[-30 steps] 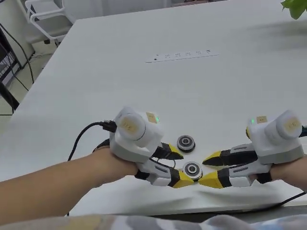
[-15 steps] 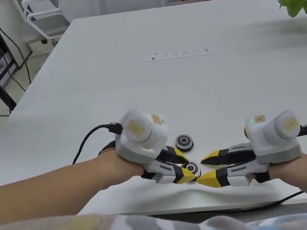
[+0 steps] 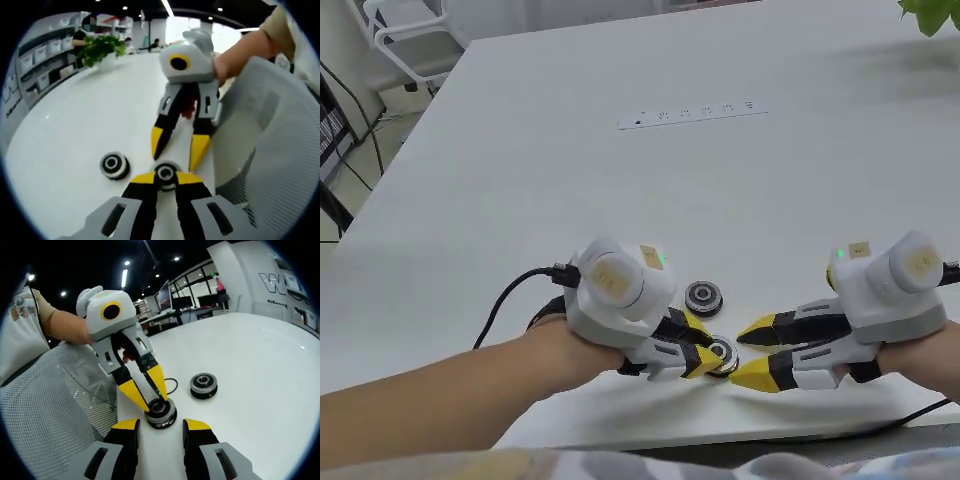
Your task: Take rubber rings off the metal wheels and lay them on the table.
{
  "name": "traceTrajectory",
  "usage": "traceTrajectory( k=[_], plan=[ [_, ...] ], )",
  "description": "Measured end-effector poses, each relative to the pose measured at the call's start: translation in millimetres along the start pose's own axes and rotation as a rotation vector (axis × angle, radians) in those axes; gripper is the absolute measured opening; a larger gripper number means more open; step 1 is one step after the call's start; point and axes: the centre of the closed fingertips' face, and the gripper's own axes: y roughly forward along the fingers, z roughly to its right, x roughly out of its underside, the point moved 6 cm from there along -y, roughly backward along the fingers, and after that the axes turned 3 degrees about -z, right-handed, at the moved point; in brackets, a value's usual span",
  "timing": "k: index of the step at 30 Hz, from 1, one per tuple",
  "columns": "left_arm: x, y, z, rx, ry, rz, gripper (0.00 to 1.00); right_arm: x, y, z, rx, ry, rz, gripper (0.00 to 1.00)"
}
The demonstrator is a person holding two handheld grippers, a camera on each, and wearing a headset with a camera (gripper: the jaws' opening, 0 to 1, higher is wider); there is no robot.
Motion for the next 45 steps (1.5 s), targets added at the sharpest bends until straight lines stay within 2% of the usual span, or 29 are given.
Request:
traceTrajectory(
  k=[1, 3, 11, 20, 24, 32, 39, 42, 44, 45],
  plan=[
    [-0.5, 0.1, 1.0, -0.009, 0.025, -0.002, 0.14, -0.3, 1.1, 0.0, -0.002, -0.003, 0.000, 0.32],
    [-0.5, -0.3, 0.9, -0.010, 0.003, -0.001, 0.14, -1.0, 3.3, -0.9, -0.002, -0.018, -0.003, 0.31],
    [0.5, -0.7, 0.8, -0.018, -0.011, 0.012, 0.14, -1.3, 6.6, 1.1, 0.015, -0.103, -0.029, 0.24],
    [0.8, -0.6, 0.9, -0.025, -0.015, 0.021, 0.14, 1.4, 5.4, 2.9, 0.037, -0.131, -0.038, 0.19],
    [1.2, -0.4, 0.7, -0.030, -0.014, 0.023, 0.14, 3.7, 2.8, 3.7, 0.053, -0.133, -0.047, 0.13],
    [1.5, -0.3, 1.2, -0.037, -0.015, 0.028, 0.14, 5.2, 0.1, 4.1, 0.064, -0.082, -0.045, 0.04],
    [1.3, -0.1, 2.5, -0.047, 0.008, 0.025, 0.13, 5.8, -0.3, 6.7, 0.067, 0.019, -0.034, 0.00],
    [1.3, -0.1, 2.5, -0.048, 0.007, 0.025, 0.13, 6.6, -0.7, 6.7, 0.068, 0.075, -0.013, 0.00],
    [1.2, 0.0, 2.5, -0.052, 0.008, 0.023, 0.13, 5.5, -1.6, 2.6, 0.051, 0.136, 0.013, 0.00],
    [1.0, 0.0, 2.6, -0.054, 0.008, 0.021, 0.13, 5.8, -2.5, 3.3, 0.059, 0.129, 0.014, 0.00]
  ],
)
